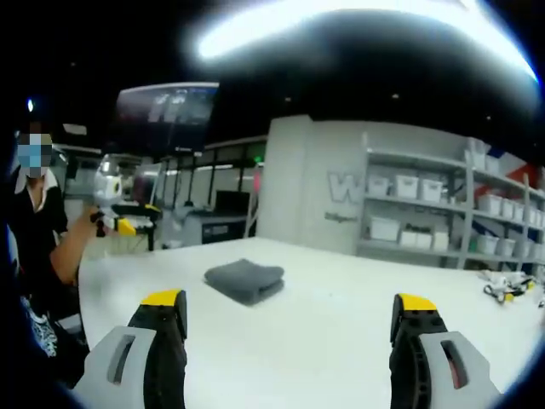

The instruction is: Open the folded towel by lifting each exposed corner and separating the folded layers until the towel lies flat within the target outline without major curled edges

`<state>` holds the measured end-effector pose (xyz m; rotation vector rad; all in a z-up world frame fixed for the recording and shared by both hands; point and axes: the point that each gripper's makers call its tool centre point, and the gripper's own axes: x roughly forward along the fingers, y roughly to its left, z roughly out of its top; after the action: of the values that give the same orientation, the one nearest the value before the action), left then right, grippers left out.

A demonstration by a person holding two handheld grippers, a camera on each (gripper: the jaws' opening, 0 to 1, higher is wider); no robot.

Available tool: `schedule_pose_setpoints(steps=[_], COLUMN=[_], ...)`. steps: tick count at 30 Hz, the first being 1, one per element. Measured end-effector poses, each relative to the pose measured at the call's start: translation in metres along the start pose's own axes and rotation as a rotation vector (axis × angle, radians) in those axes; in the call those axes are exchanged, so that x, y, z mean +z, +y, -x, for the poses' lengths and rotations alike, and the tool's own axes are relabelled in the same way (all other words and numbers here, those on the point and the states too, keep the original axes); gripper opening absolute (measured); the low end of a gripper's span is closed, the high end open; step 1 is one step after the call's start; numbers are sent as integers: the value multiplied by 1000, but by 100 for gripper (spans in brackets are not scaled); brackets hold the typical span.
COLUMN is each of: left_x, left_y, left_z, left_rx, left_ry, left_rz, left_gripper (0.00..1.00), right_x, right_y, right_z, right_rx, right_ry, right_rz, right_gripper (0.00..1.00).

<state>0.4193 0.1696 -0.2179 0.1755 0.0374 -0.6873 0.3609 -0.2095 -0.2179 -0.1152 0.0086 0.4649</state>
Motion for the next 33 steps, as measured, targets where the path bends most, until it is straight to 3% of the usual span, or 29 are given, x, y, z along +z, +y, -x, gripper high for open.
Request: schedule_pose_setpoints(steps=[11, 24, 33], left_x=[2, 7, 2], left_y=[5, 17, 23], left_z=[-4, -16, -26], left_rx=[-1, 4, -5], left_ry=[0, 7, 10], left_rz=[0, 0, 7], left_gripper=[100, 100, 100], right_x=[1, 17, 11], right_y=[-4, -6, -7], right_z=[-10, -32, -38], right_rx=[2, 20, 16], right_ry=[6, 1, 17], right_rz=[4, 26, 22], right_gripper=[100, 100, 100])
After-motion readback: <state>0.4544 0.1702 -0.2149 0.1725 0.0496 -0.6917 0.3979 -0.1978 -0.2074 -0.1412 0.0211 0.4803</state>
